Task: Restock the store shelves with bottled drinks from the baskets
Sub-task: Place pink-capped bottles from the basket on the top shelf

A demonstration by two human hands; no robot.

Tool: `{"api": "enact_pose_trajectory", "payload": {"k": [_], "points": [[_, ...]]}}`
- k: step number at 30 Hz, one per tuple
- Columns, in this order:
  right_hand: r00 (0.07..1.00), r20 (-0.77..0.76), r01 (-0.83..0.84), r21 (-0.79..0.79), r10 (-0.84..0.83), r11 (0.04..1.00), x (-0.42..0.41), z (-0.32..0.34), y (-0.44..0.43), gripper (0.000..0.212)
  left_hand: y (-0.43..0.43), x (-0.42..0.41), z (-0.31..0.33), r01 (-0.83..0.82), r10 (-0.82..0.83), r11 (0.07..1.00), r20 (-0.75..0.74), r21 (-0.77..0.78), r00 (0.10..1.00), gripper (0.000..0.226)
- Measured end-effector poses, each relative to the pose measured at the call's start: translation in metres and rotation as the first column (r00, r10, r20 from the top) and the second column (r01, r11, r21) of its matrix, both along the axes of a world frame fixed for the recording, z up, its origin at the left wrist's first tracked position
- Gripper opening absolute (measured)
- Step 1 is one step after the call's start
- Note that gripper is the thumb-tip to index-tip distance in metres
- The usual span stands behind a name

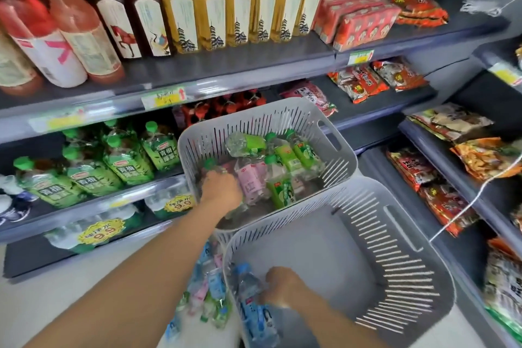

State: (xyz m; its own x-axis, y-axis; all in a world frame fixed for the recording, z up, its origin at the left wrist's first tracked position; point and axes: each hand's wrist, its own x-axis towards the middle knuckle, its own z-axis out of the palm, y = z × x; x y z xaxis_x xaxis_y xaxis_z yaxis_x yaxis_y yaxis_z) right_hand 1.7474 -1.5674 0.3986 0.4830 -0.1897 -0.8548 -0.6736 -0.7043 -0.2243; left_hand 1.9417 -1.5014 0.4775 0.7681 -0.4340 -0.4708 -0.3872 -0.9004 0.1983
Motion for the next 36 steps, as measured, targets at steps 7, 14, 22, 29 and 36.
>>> {"api": "enact_pose_trajectory", "payload": {"k": [7, 14, 22, 29, 36], "points": [[0.997, -0.061, 0.054, 0.104, -0.048, 0.993, -0.001, -0.036, 0.006, 0.075, -0.017, 0.011, -0.039, -0.469, 0.44, 0.883, -0.347, 0.002, 0.828, 0.063], [0.996, -0.086, 0.032, 0.078, -0.025, 0.996, 0.005, -0.047, 0.01, 0.076, -0.021, 0.01, -0.044, -0.568, 0.528, 0.823, -0.351, -0.016, 0.774, 0.096], [0.989, -0.073, 0.136, 0.129, -0.128, 0.982, 0.003, -0.046, 0.002, 0.054, -0.019, 0.025, -0.069, -0.632, 0.579, 0.775, -0.418, 0.014, 0.7, 0.1], [0.935, -0.073, 0.353, 0.237, -0.346, 0.905, -0.002, -0.026, -0.026, 0.057, -0.007, 0.018, -0.041, -0.877, 0.528, 0.479, -0.811, 0.039, 0.253, 0.054], [0.902, -0.092, 0.416, 0.451, -0.422, 0.79, -0.002, 0.043, -0.051, 0.026, 0.002, -0.004, 0.014, -0.881, 0.31, 0.462, -0.912, -0.102, 0.268, 0.035]]}}
